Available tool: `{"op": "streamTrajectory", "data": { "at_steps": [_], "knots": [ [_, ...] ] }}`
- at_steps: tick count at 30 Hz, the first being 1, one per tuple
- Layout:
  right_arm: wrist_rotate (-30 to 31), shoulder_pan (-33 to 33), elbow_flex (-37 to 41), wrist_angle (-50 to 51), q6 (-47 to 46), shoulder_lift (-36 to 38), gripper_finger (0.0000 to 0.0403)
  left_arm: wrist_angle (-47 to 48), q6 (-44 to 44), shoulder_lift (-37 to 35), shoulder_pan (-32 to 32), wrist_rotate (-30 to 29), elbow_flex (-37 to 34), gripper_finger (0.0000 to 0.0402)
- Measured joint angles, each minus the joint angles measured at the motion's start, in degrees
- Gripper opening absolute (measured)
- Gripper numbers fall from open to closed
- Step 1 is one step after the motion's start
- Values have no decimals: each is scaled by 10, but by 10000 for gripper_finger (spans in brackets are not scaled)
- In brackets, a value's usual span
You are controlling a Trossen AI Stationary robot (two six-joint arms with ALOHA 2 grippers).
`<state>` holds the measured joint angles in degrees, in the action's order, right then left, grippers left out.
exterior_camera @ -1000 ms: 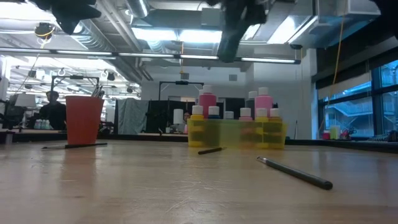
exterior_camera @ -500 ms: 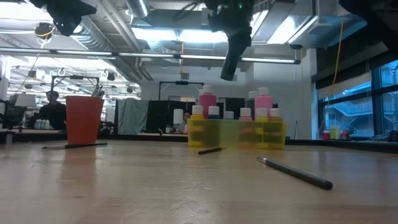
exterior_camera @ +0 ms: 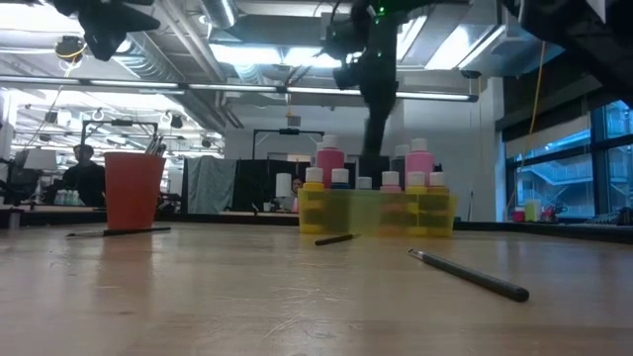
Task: Pick & Place Paint Supplies
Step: Put the small green paint bottle into the yellow bin
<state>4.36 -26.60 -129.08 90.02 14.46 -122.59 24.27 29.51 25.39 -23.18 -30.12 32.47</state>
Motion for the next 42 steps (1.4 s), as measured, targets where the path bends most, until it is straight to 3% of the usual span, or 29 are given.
{"op": "streamTrajectory", "data": {
  "at_steps": [8, 14, 22, 31, 42],
  "knots": [
    [-1, -23, 0, 0, -20, -15, 140, 0, 23, 0, 0, -18, 0, 139],
    [-35, -26, 9, -1, -16, -15, 140, 0, 30, 0, 0, -18, 0, 139],
    [-6, -27, 81, 1, -2, -12, 140, 0, 43, 0, 0, -18, 0, 139],
    [-4, -22, 83, -4, 6, -11, 140, 0, 40, 0, 0, -19, 0, 139],
    [-5, -19, 83, -30, 82, -11, 140, 0, 32, 0, 0, -20, 0, 139]
  ]
}}
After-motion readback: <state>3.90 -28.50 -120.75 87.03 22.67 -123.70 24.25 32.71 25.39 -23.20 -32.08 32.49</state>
